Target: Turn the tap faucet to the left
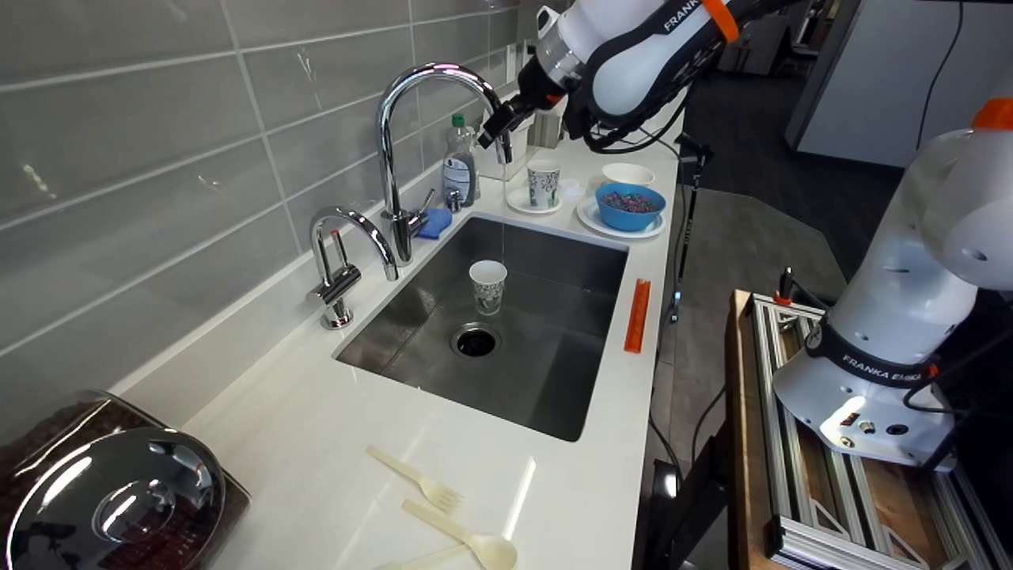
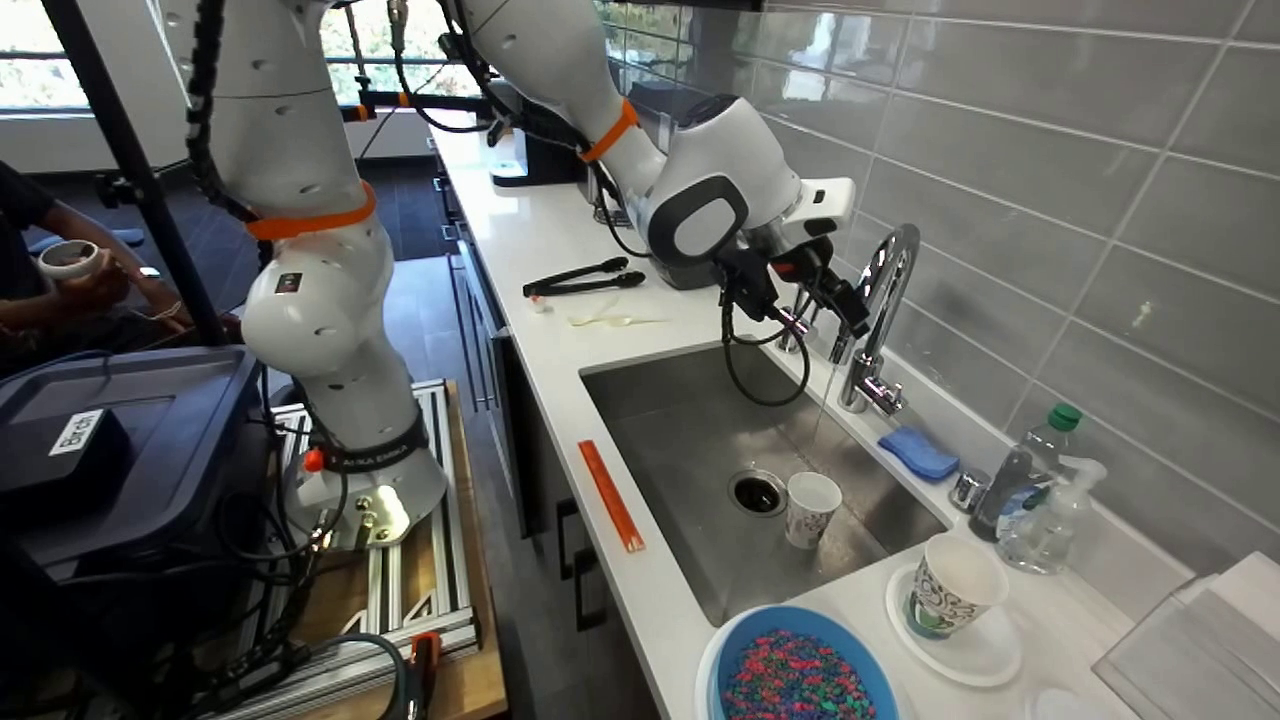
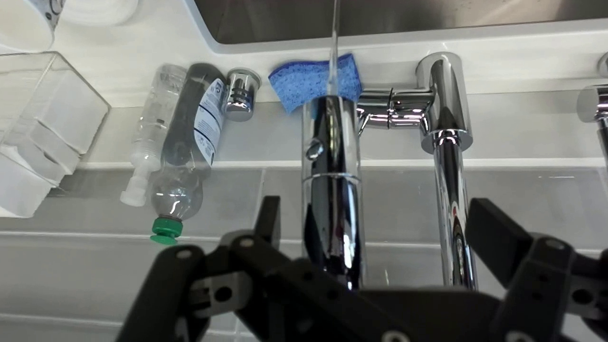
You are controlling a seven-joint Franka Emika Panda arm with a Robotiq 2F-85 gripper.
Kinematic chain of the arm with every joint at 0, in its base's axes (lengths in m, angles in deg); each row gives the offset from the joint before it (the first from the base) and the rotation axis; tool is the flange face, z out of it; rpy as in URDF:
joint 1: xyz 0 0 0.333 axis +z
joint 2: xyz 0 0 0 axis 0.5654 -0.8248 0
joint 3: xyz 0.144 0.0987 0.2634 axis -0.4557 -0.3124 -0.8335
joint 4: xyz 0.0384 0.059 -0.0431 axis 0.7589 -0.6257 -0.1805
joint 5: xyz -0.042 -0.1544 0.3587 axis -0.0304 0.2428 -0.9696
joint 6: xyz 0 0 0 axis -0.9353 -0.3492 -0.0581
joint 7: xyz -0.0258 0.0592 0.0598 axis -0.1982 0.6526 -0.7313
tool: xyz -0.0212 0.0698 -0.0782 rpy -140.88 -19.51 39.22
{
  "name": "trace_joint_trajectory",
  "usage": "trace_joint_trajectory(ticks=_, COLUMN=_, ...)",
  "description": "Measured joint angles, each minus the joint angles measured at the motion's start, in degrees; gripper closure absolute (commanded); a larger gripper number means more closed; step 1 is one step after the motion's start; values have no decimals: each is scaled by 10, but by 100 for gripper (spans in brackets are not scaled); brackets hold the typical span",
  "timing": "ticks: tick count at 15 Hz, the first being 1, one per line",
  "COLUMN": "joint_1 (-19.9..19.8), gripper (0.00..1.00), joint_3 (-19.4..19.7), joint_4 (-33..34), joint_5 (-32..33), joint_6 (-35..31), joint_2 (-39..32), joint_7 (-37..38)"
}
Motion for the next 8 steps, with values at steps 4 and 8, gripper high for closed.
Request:
trace_joint_trajectory(ticks=4, joint_1=29, gripper=0, joint_3=-10, joint_4=11, joint_5=-65, joint_6=0, joint_2=-13, joint_7=-51)
trace_joint_trajectory(ticks=8, joint_1=62, gripper=0, joint_3=-26, joint_4=12, joint_5=-155, joint_6=1, joint_2=-4, joint_7=-120)
